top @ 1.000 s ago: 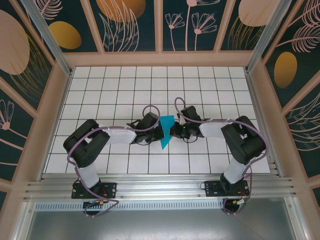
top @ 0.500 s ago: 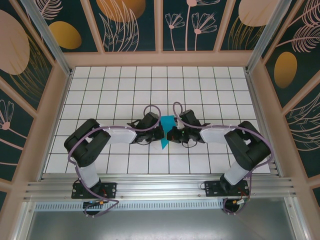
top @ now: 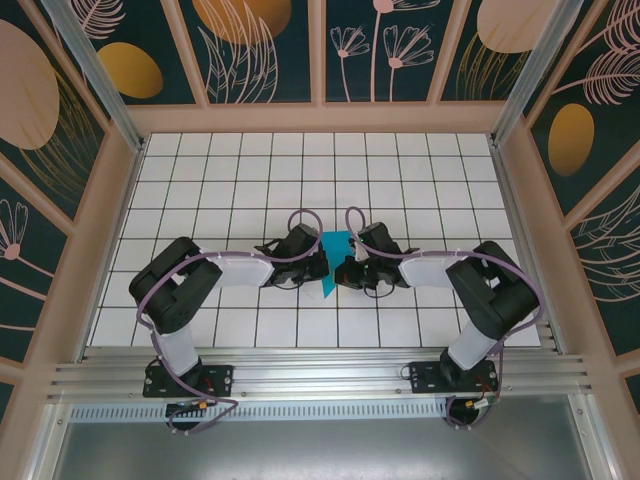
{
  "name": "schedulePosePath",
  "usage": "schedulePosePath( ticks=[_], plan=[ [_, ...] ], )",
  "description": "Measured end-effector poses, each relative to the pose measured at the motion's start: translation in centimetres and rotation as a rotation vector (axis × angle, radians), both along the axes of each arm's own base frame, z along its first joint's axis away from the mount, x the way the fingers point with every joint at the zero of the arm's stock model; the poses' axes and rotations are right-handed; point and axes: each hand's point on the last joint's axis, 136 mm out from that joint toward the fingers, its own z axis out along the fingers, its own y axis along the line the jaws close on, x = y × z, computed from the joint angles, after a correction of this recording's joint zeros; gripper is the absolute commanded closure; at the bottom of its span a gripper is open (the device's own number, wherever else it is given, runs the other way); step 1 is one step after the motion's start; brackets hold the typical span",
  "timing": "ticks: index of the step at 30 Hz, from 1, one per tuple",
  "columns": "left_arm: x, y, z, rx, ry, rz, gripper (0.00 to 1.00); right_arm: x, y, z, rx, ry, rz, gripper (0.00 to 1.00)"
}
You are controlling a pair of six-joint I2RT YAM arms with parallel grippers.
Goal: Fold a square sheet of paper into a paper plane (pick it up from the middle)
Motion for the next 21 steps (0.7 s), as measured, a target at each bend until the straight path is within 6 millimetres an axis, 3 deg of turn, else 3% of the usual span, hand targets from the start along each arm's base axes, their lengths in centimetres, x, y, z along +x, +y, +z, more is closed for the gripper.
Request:
schedulePosePath(
  ticks=[7,13,21],
  plan=[
    [0.1,-0.1,0.0,0.001,-0.003,-0.005,0.93,-1.3,1.0,0.1,0.057,0.028,0.015,0.94],
    [0.2,-0.3,0.0,0.0,-0.004,-0.005,0.93,-1.4,0.8,-1.1,0.026,0.045,0.008,0.95],
    [0.3,-0.4,0.0,-0.002,-0.002,-0.008,0.93,-1.7,0.8,0.0,0.041,0.016,-0.009,0.94]
  ],
)
